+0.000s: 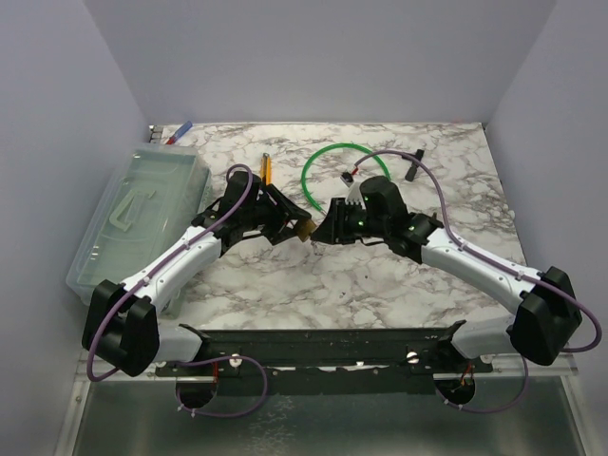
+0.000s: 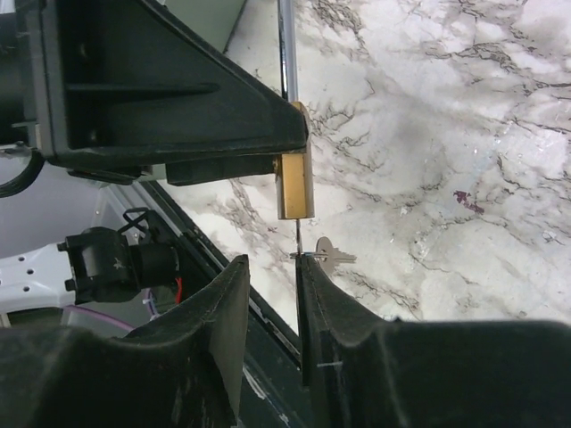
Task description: Unlock with the key
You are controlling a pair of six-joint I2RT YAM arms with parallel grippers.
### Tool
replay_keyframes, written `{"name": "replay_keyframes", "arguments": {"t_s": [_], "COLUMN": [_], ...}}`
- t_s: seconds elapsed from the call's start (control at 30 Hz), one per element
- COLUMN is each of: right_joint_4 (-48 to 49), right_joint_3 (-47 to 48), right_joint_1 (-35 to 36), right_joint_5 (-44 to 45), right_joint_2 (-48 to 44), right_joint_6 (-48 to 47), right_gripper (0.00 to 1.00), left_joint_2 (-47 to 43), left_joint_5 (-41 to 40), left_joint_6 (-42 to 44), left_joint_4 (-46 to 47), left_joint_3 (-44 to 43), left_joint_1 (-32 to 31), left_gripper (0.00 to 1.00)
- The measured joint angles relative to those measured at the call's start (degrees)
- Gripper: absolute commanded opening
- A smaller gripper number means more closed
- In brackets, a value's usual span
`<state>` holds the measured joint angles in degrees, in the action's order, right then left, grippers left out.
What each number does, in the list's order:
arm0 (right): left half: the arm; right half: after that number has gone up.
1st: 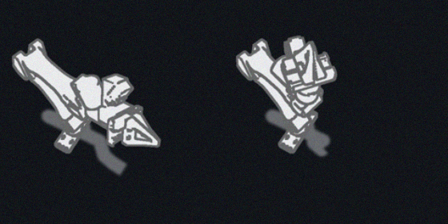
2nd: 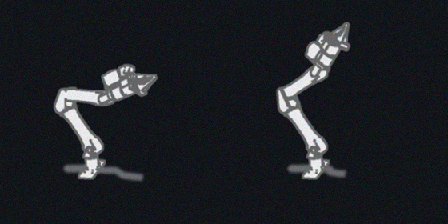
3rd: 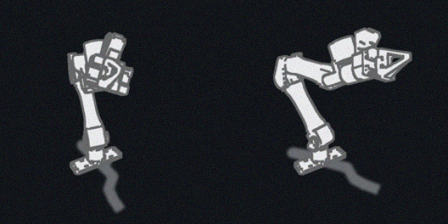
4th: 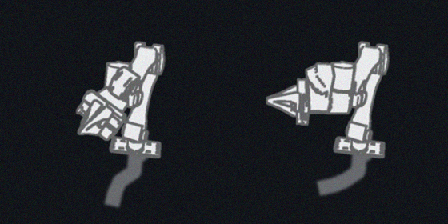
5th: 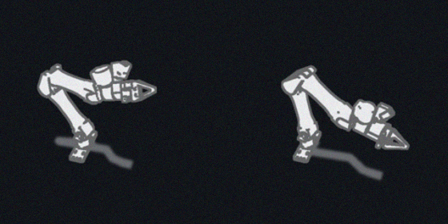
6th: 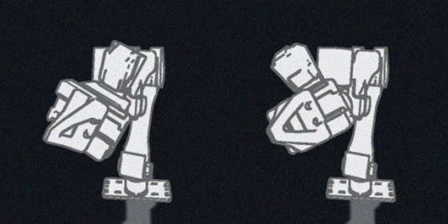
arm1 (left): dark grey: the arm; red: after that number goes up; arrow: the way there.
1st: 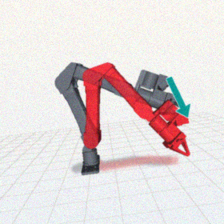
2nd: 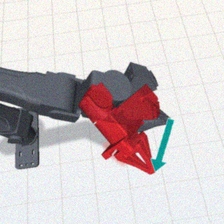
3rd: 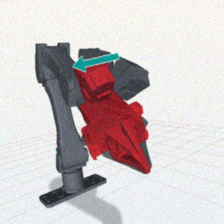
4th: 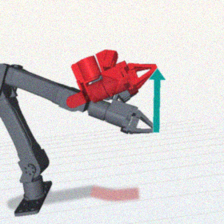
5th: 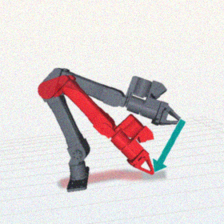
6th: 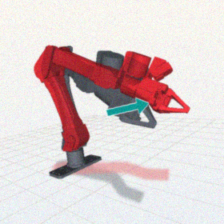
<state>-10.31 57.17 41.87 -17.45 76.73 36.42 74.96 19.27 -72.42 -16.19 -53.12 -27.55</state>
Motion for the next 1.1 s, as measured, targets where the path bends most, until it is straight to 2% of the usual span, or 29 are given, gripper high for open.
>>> {"name": "replay_keyframes", "arguments": {"t_s": [0.4, 0.63, 0.8, 1.1], "right_joint_4": [0.0, 0.0, 0.1, 1.1], "right_joint_3": [0.0, 0.2, 0.2, 0.2], "right_joint_1": [0.0, 0.0, 0.0, -0.1], "right_joint_5": [0.0, 0.0, 0.0, 0.0], "right_joint_2": [1.9, 3.7, 3.9, 4.5], "right_joint_6": [0.0, -0.5, -0.4, 0.6], "right_gripper": [0.32, 0.16, 0.01, 0.0], "left_joint_2": [0.0, 0.0, 0.0, 0.0], "left_joint_5": [0.0, 0.0, 0.0, -0.4], "left_joint_6": [0.0, -0.1, 0.0, 0.2], "left_joint_4": [0.0, 0.0, -0.1, -0.2], "left_joint_3": [-0.1, -0.1, -0.1, -0.1], "left_joint_1": [0.0, 0.0, 0.1, 0.3], "left_gripper": [0.0, 0.0, 0.0, 0.0]}}
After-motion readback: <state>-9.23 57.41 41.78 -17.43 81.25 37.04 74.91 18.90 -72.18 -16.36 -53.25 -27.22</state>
